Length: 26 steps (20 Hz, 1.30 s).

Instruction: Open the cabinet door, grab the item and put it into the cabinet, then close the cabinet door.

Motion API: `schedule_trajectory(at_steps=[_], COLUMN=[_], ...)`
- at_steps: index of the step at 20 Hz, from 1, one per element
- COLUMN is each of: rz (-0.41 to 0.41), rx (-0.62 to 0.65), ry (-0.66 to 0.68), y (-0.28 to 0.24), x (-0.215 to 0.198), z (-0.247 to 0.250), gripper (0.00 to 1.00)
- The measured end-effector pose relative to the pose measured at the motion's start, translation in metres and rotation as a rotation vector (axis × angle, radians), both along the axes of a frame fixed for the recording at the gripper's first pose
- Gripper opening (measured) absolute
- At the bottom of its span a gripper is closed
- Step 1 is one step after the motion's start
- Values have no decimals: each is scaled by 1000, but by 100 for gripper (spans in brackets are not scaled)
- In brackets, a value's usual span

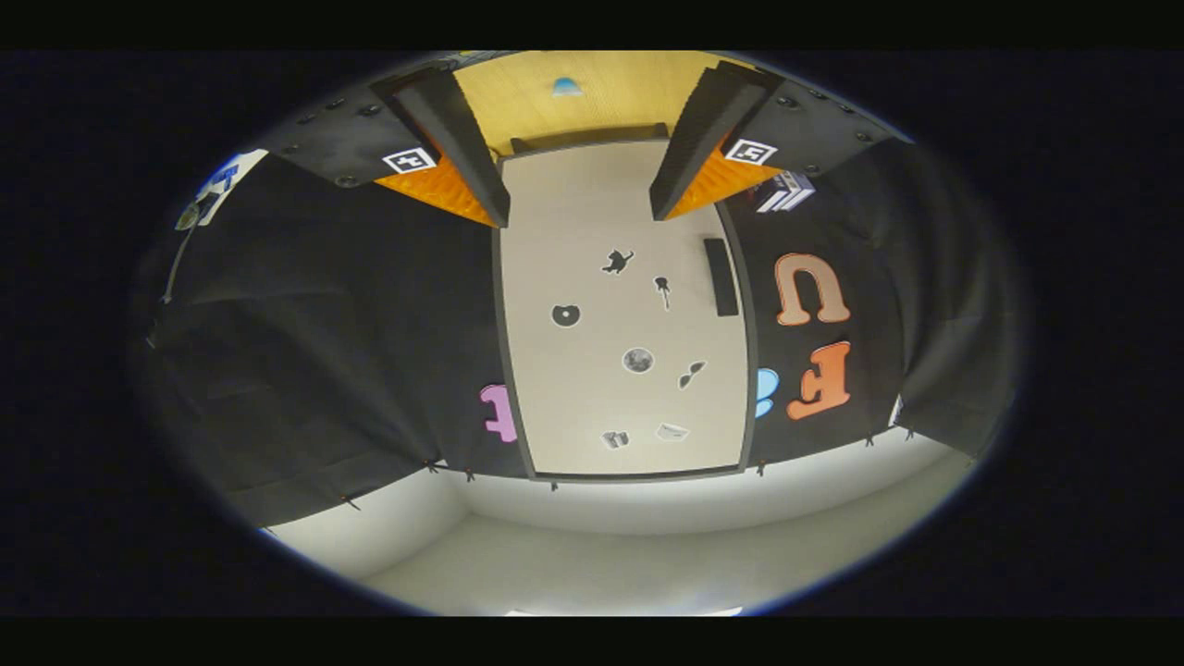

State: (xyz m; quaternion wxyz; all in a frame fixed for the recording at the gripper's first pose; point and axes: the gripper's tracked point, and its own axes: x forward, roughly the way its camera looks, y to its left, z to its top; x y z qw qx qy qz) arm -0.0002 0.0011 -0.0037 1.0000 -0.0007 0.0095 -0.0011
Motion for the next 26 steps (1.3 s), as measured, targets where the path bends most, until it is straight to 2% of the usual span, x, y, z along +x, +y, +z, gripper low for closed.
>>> schedule_trajectory(at_steps=[6,14,24,26], rz=[22,124,222,228], rx=[-2,-3,-38,-38], ry=[14,11,83,109], y=[14,66,150,162], x=[4,27,108,132], z=[-5,4,-7,-13], gripper=[98,98,97,91])
